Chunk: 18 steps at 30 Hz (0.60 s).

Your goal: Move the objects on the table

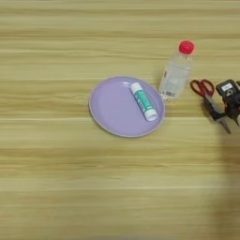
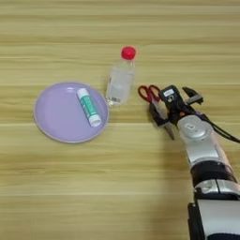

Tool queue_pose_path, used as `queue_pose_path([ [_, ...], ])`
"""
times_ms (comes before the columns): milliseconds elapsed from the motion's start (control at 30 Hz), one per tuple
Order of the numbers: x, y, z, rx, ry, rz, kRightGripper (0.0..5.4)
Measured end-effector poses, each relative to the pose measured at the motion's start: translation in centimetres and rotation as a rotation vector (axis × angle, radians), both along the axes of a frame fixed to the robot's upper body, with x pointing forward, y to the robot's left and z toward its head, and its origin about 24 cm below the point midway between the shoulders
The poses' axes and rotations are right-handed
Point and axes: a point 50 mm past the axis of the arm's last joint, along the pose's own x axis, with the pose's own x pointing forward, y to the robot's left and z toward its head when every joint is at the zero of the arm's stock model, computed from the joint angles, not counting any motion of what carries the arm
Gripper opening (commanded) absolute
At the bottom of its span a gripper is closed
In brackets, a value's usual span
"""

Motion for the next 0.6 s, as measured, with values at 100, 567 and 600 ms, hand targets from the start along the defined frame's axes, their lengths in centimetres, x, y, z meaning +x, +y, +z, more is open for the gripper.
queue_pose_path([
  [100,0.3,0.0,0.0,-0.001,0.003,0.001,5.38],
  [567,0.0,-1.7,0.1,-0.023,0.009,-0.045,5.38],
  [600,-0.1,-1.8,0.1,-0.023,0.009,-0.05,5.38],
])
